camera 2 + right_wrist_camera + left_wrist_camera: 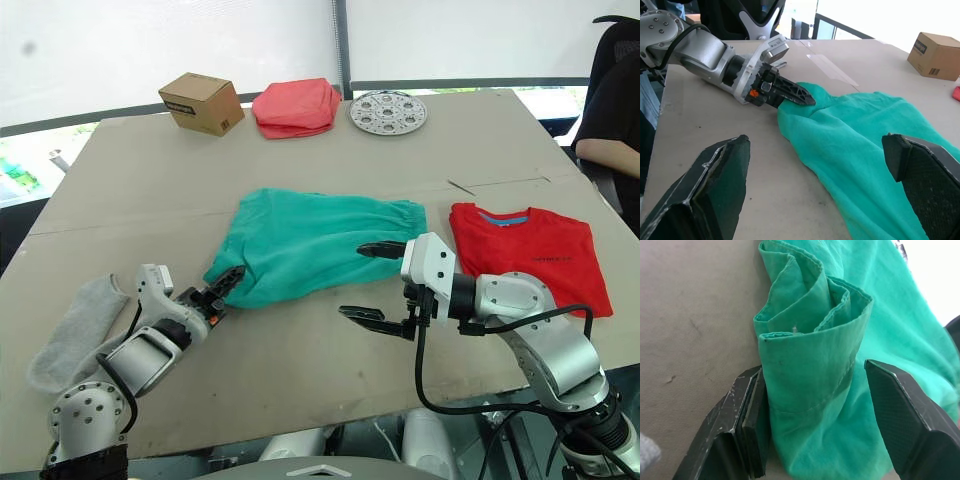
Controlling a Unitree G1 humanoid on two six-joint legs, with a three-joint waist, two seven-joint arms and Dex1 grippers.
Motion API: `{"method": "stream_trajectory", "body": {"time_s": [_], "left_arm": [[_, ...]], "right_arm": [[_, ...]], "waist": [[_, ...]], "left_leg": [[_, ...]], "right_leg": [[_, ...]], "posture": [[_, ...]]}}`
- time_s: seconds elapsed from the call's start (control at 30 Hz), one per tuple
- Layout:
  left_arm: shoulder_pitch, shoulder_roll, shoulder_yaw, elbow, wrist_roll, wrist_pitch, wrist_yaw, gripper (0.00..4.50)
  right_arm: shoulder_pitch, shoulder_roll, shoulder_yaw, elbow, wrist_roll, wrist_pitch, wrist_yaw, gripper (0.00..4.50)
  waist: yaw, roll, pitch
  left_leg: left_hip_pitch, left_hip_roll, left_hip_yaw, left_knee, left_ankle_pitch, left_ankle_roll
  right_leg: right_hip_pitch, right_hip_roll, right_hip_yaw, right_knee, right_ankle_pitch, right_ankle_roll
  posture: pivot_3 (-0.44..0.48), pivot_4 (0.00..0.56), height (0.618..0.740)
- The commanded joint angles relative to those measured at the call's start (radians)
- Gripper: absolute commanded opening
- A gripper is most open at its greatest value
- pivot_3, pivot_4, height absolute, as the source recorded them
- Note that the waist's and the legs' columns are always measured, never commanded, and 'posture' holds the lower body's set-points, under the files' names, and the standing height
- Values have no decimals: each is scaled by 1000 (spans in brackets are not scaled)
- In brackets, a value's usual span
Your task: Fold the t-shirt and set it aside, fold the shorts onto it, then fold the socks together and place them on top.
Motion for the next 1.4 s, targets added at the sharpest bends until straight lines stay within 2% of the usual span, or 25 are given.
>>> {"method": "stream_trajectory", "body": {"time_s": [0.03, 0.17, 0.27, 0.3, 0.4, 0.43, 0.63, 0.8, 0.93, 1.0, 1.13, 1.3, 1.4], "left_arm": [[-23, -27, -54, 49, 149, -64, 18, 3057], [-58, -54, -89, 84, 234, -110, -18, 3057], [-72, -88, -78, 92, 256, -145, -27, 2345], [-77, -102, -65, 94, 258, -157, -17, 2030], [-82, -119, -30, 90, 268, -177, -7, 470], [-83, -117, -22, 90, 282, -185, -8, 95], [-115, -102, 6, 80, 356, -264, -37, 95], [-126, -17, -74, -33, 507, -356, -159, 95], [-178, 137, -225, -106, 690, -455, -354, 95], [-228, 175, -280, -109, 743, -491, -415, 95], [-324, 194, -373, -67, 793, -535, -538, 95], [-432, 189, -526, 42, 847, -686, -804, 95], [-490, 164, -587, 131, 872, -727, -903, 95]], "right_arm": [[-14, -11, -27, -43, 16, -5, -11, 4462], [-16, -14, -22, -42, 11, -7, -23, 4462], [-15, -17, -21, -38, 4, -13, -28, 4500], [-13, -18, -21, -36, 1, -14, -30, 4500], [-9, -22, -25, -34, -4, -17, -36, 4500], [-8, -23, -25, -35, -4, -18, -38, 4500], [1, -25, -29, -36, -6, -21, -47, 4500], [13, -27, -42, -46, -2, -17, -68, 4500], [42, -40, -67, -69, 8, -6, -81, 4500], [63, -48, -84, -86, 15, 2, -88, 4500], [103, -62, -118, -122, 27, 22, -114, 4500], [194, -65, -194, -208, 39, 61, -194, 4500], [250, -58, -256, -256, 62, 86, -243, 4500]], "waist": [[3, 1, 0], [4, 0, 0], [1, 0, 0], [1, 0, 0], [0, -1, 0], [-2, -1, 0], [-10, -4, 2], [-9, -7, 4], [-3, -7, 6], [-2, -6, 6], [-10, -5, 7], [-9, -5, 8], [-7, -5, 8]], "left_leg": [[0, 0, 0, 0, 0, 0], [2, 0, 0, 0, 0, 0], [3, 0, 0, 0, 0, 0], [3, 0, 0, 0, 0, 0], [2, 0, -2, -1, 0, 0], [1, 0, -2, -1, 0, 0], [-1, 0, -5, -1, 0, 0], [-3, 0, -5, -1, 0, 0], [-4, 0, -5, -1, 0, 0], [-4, 0, -5, -1, 0, 0], [-4, 0, -4, -1, 0, 0], [-5, 1, -4, -2, 0, 0], [-5, 1, -4, -2, 0, 0]], "right_leg": [[0, 0, 0, 0, 0, 0], [3, 0, 0, -1, 0, 0], [4, 0, 0, -1, 0, 0], [4, 0, -1, -1, 0, 0], [3, 0, -2, -2, 0, 0], [3, 0, -3, -2, 0, 0], [2, 0, -5, -3, 0, 0], [-1, 1, -5, -3, 0, 0], [-1, 0, -6, -4, 0, 0], [-1, 0, -6, -4, 0, 0], [-1, 0, -5, -4, 0, 0], [-1, 1, -6, -4, 0, 1], [-1, 1, -6, -4, 0, 1]], "posture": [[0, 150, 740], [0, 150, 740], [0, 150, 740], [0, 150, 740], [0, 150, 740], [0, 150, 740], [0, 150, 740], [0, 150, 740], [0, 150, 740], [0, 150, 740], [0, 150, 740], [0, 150, 740], [0, 150, 740]]}}
